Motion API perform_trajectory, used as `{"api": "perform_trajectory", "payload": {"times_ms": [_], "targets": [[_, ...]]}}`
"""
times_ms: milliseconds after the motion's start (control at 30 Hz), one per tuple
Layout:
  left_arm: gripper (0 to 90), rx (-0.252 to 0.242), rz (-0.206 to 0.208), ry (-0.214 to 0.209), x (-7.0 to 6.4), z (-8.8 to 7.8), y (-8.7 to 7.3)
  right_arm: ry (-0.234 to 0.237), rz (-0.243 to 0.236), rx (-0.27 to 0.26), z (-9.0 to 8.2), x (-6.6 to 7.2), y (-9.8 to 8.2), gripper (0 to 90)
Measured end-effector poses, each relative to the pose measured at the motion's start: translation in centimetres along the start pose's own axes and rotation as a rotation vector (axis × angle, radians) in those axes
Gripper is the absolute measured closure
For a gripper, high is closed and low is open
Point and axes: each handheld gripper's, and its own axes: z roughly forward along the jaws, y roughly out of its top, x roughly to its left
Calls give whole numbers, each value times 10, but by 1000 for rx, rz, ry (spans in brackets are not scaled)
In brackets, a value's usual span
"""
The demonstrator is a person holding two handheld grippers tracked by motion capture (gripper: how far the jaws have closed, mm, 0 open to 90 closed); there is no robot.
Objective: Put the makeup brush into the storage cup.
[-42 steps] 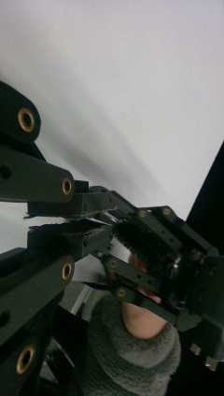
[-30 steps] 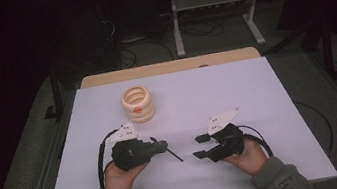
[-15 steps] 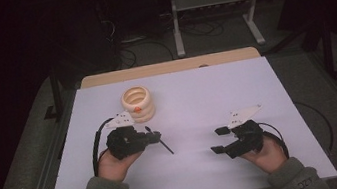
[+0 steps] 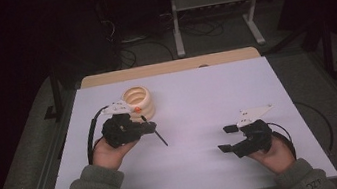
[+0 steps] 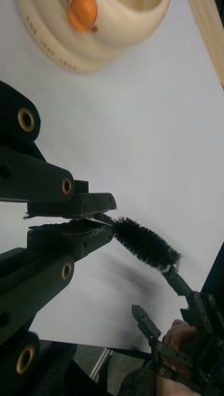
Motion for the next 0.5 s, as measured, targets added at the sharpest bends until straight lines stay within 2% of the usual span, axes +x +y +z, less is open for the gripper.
{"api": "perform_trajectory", "payload": {"times_ms": [200,300,500], "targets": [[852,8,5,26,11,-8,14,-8,10,-8,-1,-1,0,298],[851,2,-12,36,16,-13,21,-10,6,-5,-1,-2,0,297],[851,9,-14,65,25,-21,32,-12,6,-9,-1,-2,0,293]]}}
